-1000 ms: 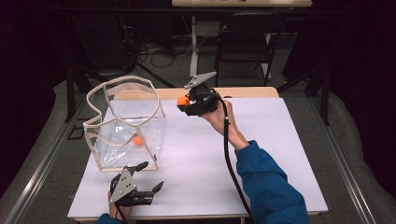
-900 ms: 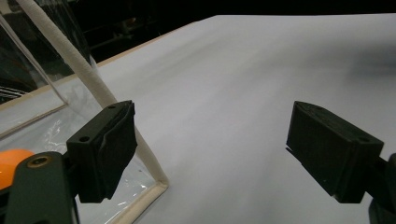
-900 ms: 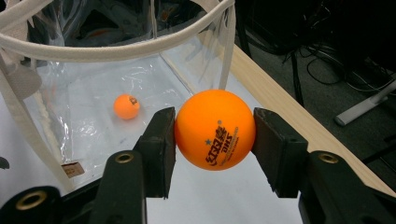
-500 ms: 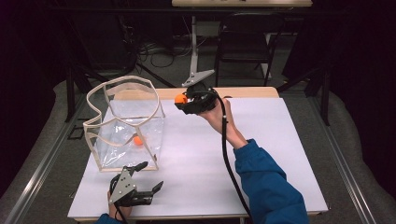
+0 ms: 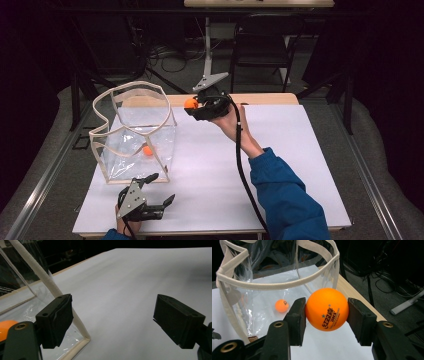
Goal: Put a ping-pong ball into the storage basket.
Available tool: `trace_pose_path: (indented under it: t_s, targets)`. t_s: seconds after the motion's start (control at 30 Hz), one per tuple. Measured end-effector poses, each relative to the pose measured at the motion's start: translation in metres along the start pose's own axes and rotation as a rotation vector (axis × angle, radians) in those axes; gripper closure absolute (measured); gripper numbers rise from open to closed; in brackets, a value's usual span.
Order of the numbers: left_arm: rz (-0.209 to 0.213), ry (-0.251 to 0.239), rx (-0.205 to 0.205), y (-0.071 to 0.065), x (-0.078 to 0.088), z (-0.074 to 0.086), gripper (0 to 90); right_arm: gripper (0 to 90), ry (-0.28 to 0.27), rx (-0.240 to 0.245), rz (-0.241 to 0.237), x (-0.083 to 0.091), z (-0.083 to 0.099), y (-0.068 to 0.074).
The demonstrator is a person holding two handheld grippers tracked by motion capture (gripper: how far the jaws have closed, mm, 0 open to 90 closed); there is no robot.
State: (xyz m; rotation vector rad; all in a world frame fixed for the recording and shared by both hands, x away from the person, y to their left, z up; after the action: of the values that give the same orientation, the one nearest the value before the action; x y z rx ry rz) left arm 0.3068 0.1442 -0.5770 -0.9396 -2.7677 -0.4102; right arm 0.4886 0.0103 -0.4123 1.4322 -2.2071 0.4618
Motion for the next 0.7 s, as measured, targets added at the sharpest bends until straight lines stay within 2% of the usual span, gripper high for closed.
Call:
trace_pose_path:
  t_s: [0.7]
  targets:
    - [-0.004,-0.007,0.004,0.001,0.001,-0.001,15.9,50.9,-0.026,0.018,-0.009,-0.001,-0.016,0.004]
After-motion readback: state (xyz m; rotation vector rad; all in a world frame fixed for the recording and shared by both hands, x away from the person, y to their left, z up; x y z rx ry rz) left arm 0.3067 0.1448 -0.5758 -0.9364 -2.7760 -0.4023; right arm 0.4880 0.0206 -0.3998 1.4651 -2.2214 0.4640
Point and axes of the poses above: each handheld gripper's, and its own axes: x roughly backward along the jaws, z roughly out of its underside, y roughly to its left, the point moved 9 cm from there along -x, roughly forward along the jaws, and after that the axes turned 11 degrees about -z, right-handed, at the moved point
